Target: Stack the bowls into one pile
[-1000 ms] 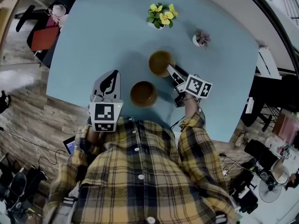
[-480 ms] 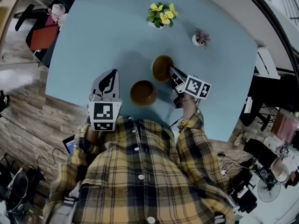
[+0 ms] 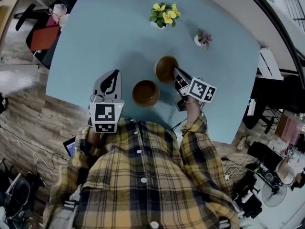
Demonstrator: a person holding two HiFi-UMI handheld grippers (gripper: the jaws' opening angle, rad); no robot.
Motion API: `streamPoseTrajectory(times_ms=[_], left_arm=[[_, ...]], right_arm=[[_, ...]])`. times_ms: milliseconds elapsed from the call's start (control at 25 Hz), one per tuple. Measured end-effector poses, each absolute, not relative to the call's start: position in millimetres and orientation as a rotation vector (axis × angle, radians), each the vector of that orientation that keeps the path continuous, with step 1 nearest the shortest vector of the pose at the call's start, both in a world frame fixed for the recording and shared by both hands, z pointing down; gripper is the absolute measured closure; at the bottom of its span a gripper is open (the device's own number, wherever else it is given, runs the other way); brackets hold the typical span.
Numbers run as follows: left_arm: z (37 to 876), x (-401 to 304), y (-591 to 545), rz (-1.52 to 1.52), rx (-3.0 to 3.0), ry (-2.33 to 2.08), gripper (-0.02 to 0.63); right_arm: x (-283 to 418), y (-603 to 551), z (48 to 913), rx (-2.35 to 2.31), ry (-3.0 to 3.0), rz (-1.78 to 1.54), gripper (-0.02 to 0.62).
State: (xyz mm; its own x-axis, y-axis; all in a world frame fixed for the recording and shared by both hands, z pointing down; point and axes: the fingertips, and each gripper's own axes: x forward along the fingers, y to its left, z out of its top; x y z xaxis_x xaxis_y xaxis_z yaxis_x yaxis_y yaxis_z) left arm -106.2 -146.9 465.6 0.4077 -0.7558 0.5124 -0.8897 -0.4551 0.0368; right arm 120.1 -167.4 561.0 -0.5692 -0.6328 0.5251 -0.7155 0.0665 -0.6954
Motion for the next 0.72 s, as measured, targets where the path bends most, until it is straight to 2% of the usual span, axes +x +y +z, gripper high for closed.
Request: streamPoseTrajectory(times_ms=[720], left_arm=[[449,-105,-115,0.583,2.416,-1.432,0.614]], right_arm=[[91,-118,513,1.373,-2.358,1.343,0.577]])
